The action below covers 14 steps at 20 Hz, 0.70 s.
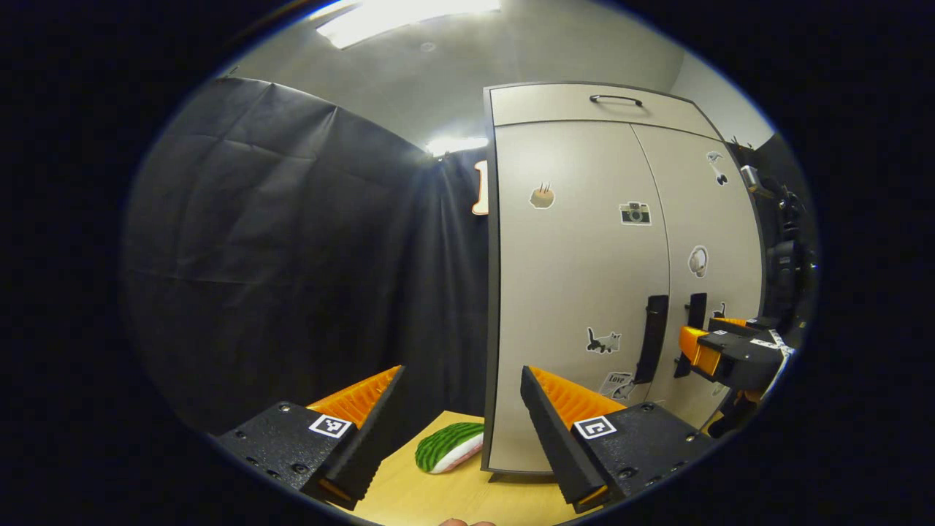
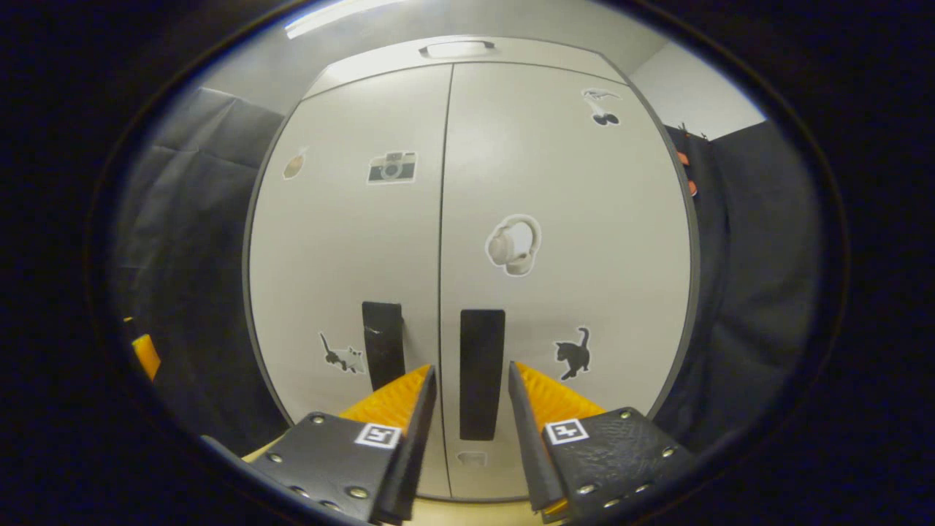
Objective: Open the right door of the double-door shoe cabinet with the right hand, and open the left door with the left hand.
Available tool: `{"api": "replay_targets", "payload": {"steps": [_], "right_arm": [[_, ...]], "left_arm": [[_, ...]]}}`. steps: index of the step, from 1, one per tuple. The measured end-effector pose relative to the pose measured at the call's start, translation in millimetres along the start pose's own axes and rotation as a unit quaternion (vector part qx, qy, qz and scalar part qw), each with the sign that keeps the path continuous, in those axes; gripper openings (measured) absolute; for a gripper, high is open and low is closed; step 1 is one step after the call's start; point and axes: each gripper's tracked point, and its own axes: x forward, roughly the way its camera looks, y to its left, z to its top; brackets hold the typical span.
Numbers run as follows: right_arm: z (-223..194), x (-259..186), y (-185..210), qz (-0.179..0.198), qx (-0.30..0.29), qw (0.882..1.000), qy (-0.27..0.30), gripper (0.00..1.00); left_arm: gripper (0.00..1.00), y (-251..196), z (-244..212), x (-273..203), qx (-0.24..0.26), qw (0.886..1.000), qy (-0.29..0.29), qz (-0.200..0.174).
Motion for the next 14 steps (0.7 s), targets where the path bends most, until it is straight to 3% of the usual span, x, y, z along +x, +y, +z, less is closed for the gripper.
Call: {"api": "replay_targets", "payload": {"steps": [1, 8, 9, 11, 12, 14], "right_arm": [[0.8, -0.6, 1.3, -0.004, 0.0, 1.0, 0.0, 0.42], [-9.1, 13.7, -1.5, -0.017, -0.012, 1.0, 0.007, 0.41], [-7.4, 11.9, -2.9, -0.022, -0.01, 1.0, 0.004, 0.25], [-8.0, 14.0, 0.6, -0.028, -0.021, 0.999, 0.002, 0.29], [-8.6, 11.7, 0.1, -0.03, -0.025, 0.999, 0.0, 0.29], [-9.7, 14.4, 0.8, -0.025, -0.017, 1.0, -0.002, 0.21]], "left_arm": [[0.94, 2.7, 0.7, 0.5, 0.004, 1.0, 0.0, 0.005], [0.95, 15.3, -4.9, 2.1, 0.001, 1.0, 0.007, 0.023], [0.95, 15.1, -6.1, 2.5, 0.001, 1.0, 0.009, 0.024], [0.95, 14.1, -8.7, 2.1, -0.001, 1.0, 0.013, 0.022], [0.9, 14.0, -10.0, 1.0, -0.003, 1.0, 0.015, 0.021], [0.95, 10.8, -11.9, -0.7, -0.007, 1.0, 0.016, 0.016]]}}
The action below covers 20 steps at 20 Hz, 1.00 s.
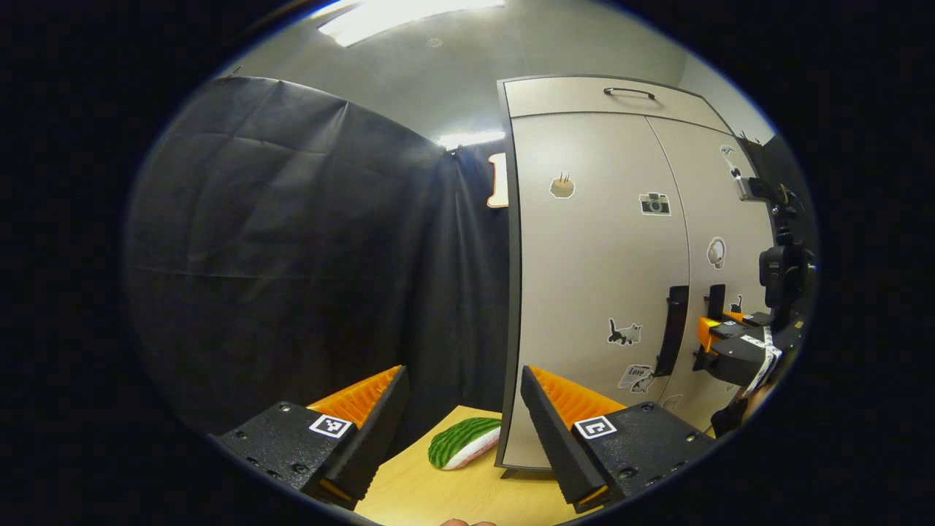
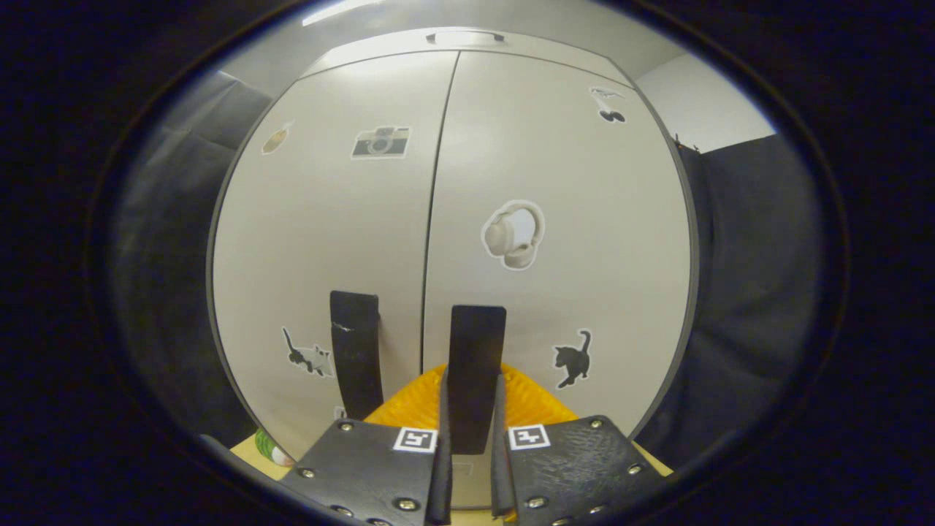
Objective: Open the right door of the double-door shoe cabinet with the right hand, and open the left door with the left hand.
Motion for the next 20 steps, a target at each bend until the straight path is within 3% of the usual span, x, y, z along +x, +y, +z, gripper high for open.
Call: {"api": "replay_targets", "payload": {"steps": [8, 9, 10, 13, 14, 20], "right_arm": [[0.5, -8.5, -2.0, 0.032, 0.008, 0.999, 0.004, 0.21], [0.1, -10.5, -2.6, 0.038, 0.011, 0.999, 0.003, 0.26], [0.5, -13.6, -3.3, 0.044, 0.014, 0.999, 0.005, 0.21], [-0.7, -24.8, -6.6, 0.061, 0.031, 0.998, 0.005, 0.21], [3.0, -26.2, -7.8, 0.068, 0.044, 0.997, -0.005, 0.09], [-0.6, -43.1, -12.3, 0.096, 0.054, 0.994, 0.011, 0.09]], "left_arm": [[0.95, -6.0, -8.0, -13.7, -0.007, 1.0, 0.007, -0.013], [0.95, -5.8, -9.4, -16.1, -0.009, 1.0, 0.009, -0.014], [0.95, -6.6, -10.4, -18.7, -0.012, 1.0, 0.011, -0.016], [0.95, -10.4, -11.9, -24.4, -0.017, 0.999, 0.014, -0.025], [0.95, -12.1, -13.3, -27.1, -0.017, 0.999, 0.016, -0.028], [0.95, -33.5, -20.6, -40.7, -0.014, 0.997, 0.03, -0.066]]}}
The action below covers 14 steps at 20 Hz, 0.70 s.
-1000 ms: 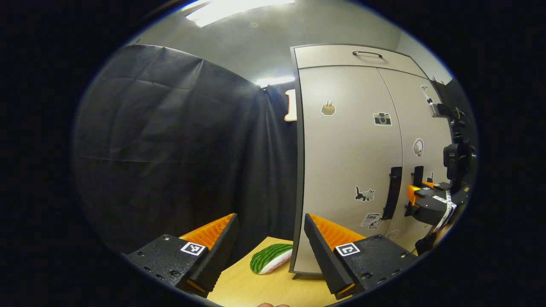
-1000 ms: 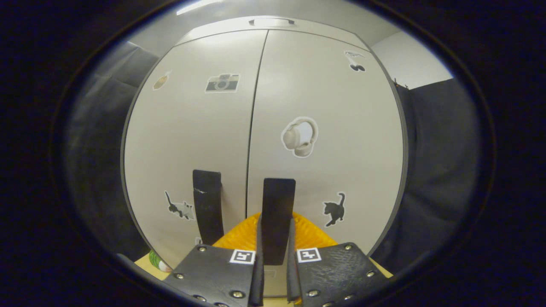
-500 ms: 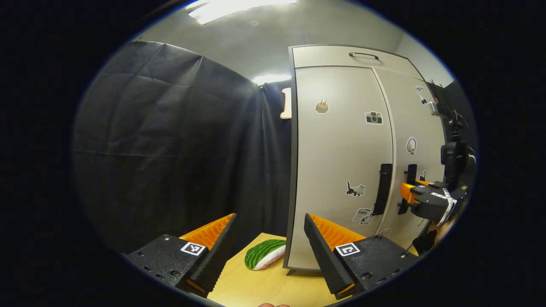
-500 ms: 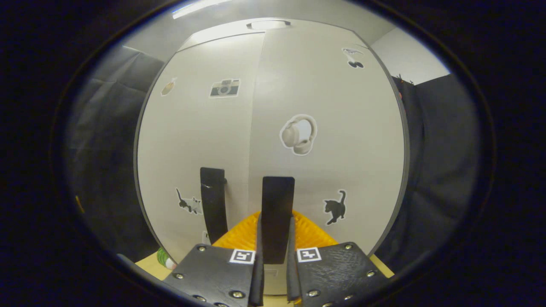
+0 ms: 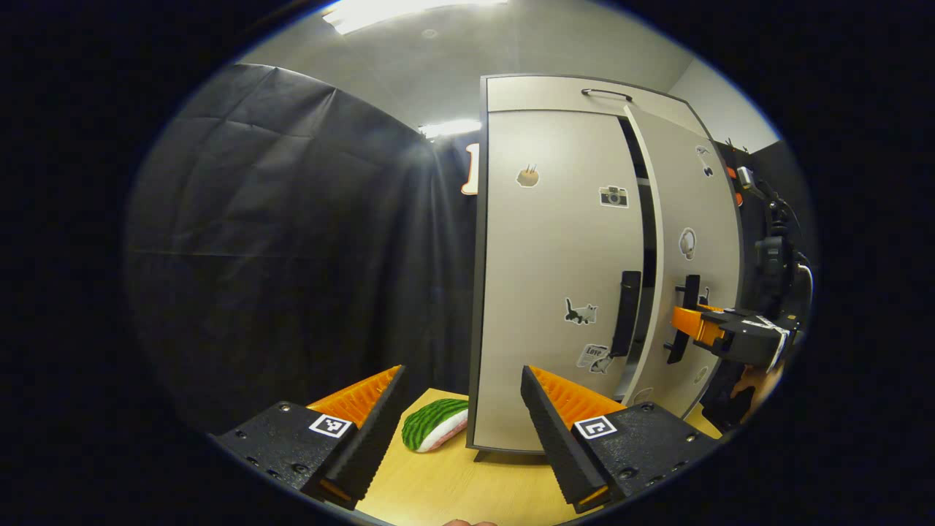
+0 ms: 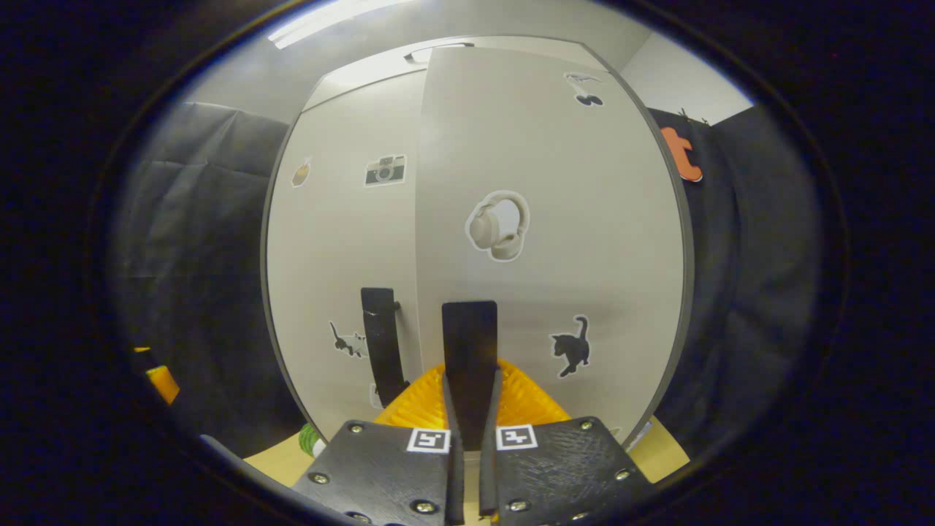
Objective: Open the right door of the double-door shoe cabinet with the right hand, and open the left door with the left hand.
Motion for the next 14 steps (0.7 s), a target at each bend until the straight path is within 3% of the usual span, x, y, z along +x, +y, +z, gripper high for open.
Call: {"api": "replay_targets", "payload": {"steps": [7, 14], "right_arm": [[0.4, -22.1, -10.7, 0.018, 0.013, 1.0, 0.001, 0.09], [1.9, -38.2, -21.8, 0.005, 0.006, 1.0, 0.005, 0.09]], "left_arm": [[0.95, -30.4, -10.9, -2.2, -0.005, 0.998, 0.015, -0.055], [0.95, -52.2, -10.3, -1.2, -0.008, 0.995, 0.013, -0.096]]}}
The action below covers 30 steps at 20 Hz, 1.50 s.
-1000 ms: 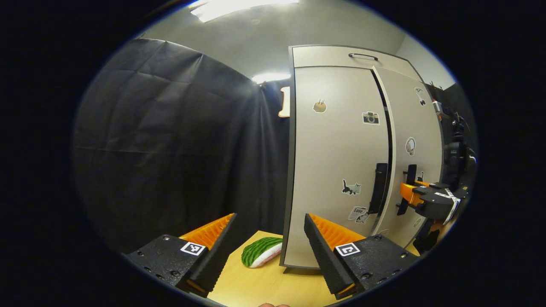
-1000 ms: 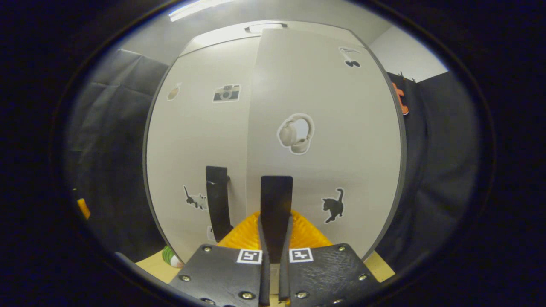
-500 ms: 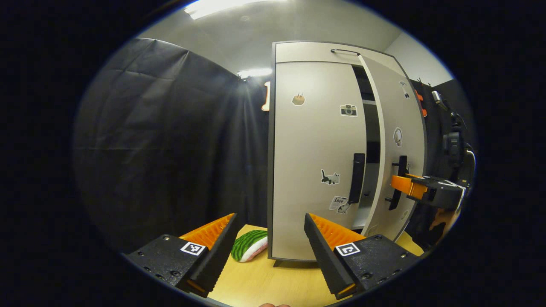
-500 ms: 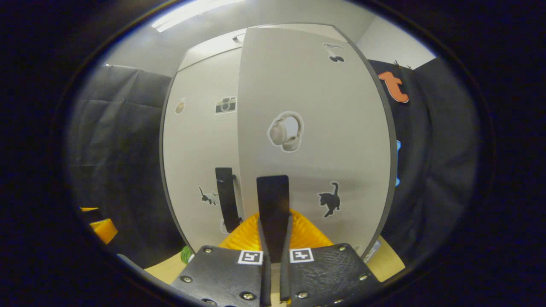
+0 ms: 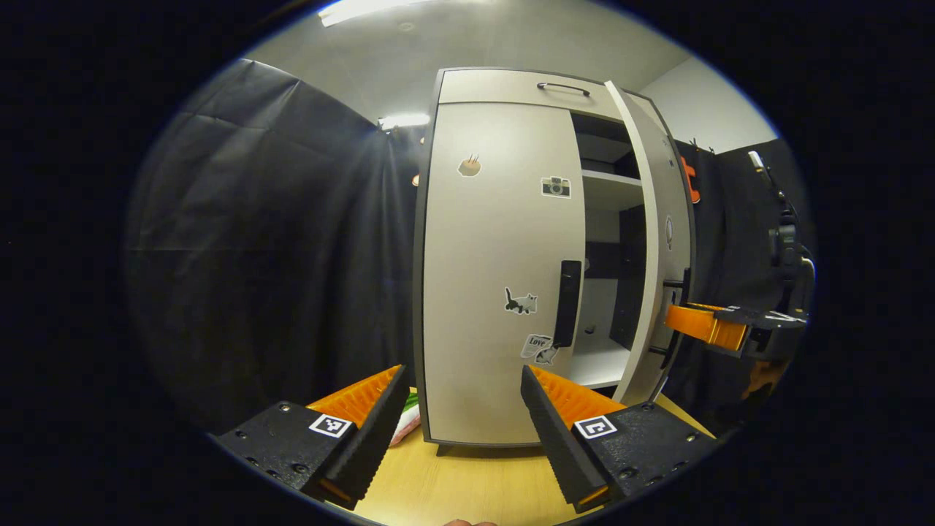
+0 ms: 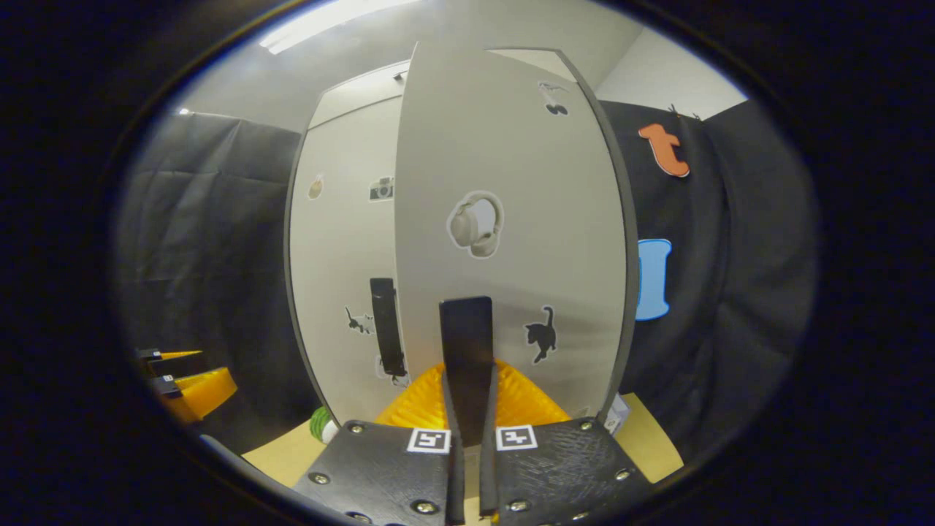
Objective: Open the right door of the double-door shoe cabinet with the right hand, and open the left door with the left hand.
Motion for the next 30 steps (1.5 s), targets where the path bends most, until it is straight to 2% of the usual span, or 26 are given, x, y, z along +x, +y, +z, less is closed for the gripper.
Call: {"api": "replay_targets", "payload": {"steps": [8, 11, 12, 13, 19, 22, 24, 26, 29, 30], "right_arm": [[1.0, -16.3, -20.4, -0.039, 0.002, 0.999, -0.011, 0.08], [2.5, -22.2, -31.7, -0.066, -0.006, 0.998, -0.019, 0.08], [2.7, -25.8, -36.8, -0.074, -0.009, 0.997, -0.021, 0.02], [3.4, -25.2, -40.0, -0.079, -0.004, 0.997, -0.022, 0.05], [0.4, -34.1, -49.0, -0.107, 0.023, 0.994, -0.028, 0.05], [-6.0, -39.4, -64.1, -0.136, 0.024, 0.99, -0.018, 0.04], [-15.1, -44.3, -69.2, -0.148, 0.051, 0.988, 0.004, 0.04], [-14.3, -47.5, -72.9, -0.153, 0.068, 0.986, 0.003, 0.04], [-16.4, -50.5, -93.1, -0.172, 0.039, 0.984, 0.007, 0.04], [-15.1, -54.1, -100.2, -0.18, 0.036, 0.983, 0.006, 0.01]], "left_arm": [[0.95, -31.2, -6.3, 5.2, -0.004, 0.999, 0.007, -0.048], [0.95, -45.3, -6.4, 7.4, -0.004, 0.997, 0.007, -0.07], [0.95, -50.6, -5.8, 9.2, -0.002, 0.997, 0.006, -0.077], [0.95, -55.1, -6.0, 10.7, -0.001, 0.996, 0.005, -0.084], [0.95, -83.4, -11.6, 15.9, 0.005, 0.992, 0.014, -0.124], [0.95, -86.5, -11.5, 17.3, 0.008, 0.991, 0.012, -0.129], [0.95, -87.7, -12.9, 19.7, 0.007, 0.991, 0.013, -0.13], [0.95, -91.3, -14.2, 22.4, 0.002, 0.991, 0.017, -0.132], [0.95, -97.1, -16.9, 27.0, -0.001, 0.991, 0.022, -0.136], [0.95, -99.1, -16.6, 28.7, 0.001, 0.99, 0.021, -0.137]]}}
